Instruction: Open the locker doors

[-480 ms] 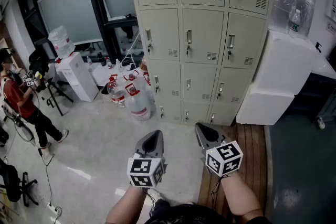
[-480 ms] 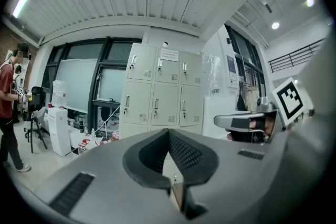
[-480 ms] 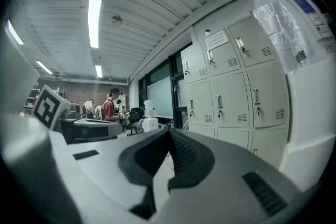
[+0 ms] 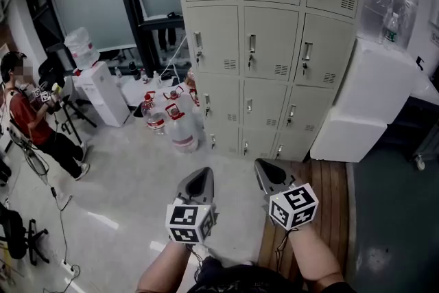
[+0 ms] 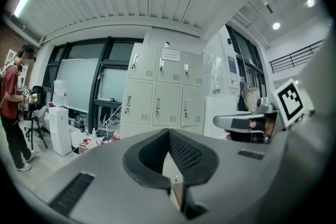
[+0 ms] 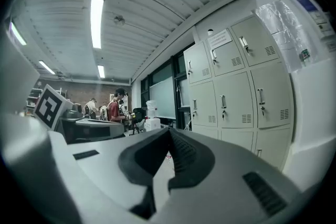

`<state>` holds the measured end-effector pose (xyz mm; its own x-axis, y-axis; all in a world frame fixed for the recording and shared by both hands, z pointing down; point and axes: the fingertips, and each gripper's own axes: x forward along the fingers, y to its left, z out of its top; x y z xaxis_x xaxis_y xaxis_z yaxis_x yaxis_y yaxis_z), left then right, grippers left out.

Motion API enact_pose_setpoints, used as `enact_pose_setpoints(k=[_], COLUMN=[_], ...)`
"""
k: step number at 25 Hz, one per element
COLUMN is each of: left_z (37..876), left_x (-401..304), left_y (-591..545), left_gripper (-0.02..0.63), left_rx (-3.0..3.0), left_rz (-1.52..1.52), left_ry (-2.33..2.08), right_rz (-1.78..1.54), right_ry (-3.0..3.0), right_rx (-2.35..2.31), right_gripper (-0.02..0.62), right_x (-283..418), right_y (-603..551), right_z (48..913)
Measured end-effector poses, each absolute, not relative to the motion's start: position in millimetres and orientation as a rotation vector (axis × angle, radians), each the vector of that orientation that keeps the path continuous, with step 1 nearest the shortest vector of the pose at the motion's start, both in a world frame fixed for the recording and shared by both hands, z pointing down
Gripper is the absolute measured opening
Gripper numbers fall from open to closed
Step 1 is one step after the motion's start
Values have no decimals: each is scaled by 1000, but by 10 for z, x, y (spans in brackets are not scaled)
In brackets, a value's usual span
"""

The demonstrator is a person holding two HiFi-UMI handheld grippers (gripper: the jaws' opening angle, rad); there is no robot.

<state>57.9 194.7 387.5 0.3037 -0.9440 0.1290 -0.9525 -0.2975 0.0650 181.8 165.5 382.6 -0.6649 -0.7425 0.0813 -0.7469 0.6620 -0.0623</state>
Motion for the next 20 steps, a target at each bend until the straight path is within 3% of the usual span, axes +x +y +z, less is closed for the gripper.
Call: enact_pose_setpoints(k=[20], left_z=[3981], left_x=[-168], left_y=[1577], left_gripper=[0], left_rx=[2431], left_rz=[106], left_ry=[-1731], right_rz=[202], right_ry=[-2793], right_rx=[1243], right_gripper=[0], right_x=[1010], right_y=[1211], right_z=[3963])
